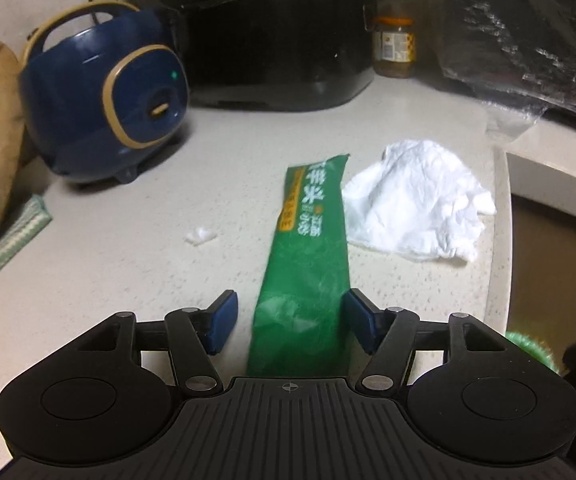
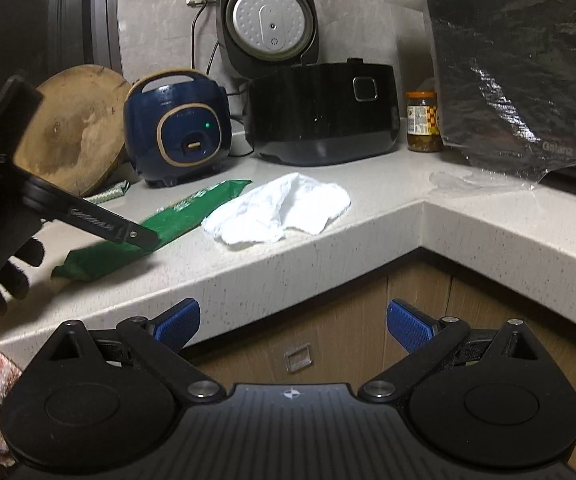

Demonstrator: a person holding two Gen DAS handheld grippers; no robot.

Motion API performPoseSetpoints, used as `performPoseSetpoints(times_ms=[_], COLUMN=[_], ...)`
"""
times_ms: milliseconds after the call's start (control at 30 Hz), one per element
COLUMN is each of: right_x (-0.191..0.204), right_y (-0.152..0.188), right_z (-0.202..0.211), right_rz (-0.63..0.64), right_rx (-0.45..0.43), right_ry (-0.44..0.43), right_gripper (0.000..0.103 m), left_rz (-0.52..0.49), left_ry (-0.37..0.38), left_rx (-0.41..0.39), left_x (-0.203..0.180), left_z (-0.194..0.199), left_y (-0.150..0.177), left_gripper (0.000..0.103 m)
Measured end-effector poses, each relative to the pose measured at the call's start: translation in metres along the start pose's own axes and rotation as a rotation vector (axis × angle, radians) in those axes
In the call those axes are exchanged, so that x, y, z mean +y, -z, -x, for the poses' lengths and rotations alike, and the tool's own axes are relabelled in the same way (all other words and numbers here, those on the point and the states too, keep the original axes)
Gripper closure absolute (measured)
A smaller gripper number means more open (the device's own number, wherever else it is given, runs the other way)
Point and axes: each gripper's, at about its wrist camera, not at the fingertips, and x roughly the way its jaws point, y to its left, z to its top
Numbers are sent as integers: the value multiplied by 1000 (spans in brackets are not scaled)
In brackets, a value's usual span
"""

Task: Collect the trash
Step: 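Open the left gripper along the green wrapper while the right gripper withdraws from the tissue, then grasp the green wrapper with the left gripper and lift it, then grasp the white tissue with the right gripper while the left gripper holds the wrapper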

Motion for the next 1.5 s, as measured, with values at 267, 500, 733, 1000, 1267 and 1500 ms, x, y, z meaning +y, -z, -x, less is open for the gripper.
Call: performPoseSetpoints(times_ms=[267, 500, 733, 1000, 1267, 1500], right_x=[4, 12, 24, 26, 37, 53], right_y=[8, -4, -46, -101, -103, -90], right_z=[-6, -8, -18, -79, -136, -110], right_rz=[17, 63, 142, 93, 113, 147], right_rx=[45, 26, -23, 56, 221, 275], right_ry=[8, 37, 52, 33, 43, -149], right_gripper=[3, 3, 3, 3, 12, 84], left_rz=[72, 254, 507, 773, 746, 729], left_ry=[105, 172, 272, 364, 351, 339], left_rx=[32, -86, -235, -323, -308, -288], left_x=[7, 37, 85, 125, 120, 117], left_z=[-2, 25, 38, 51, 52, 49], left_y=[-3, 12, 33, 53, 52, 55], left_gripper=[50, 83, 84, 84, 84, 84])
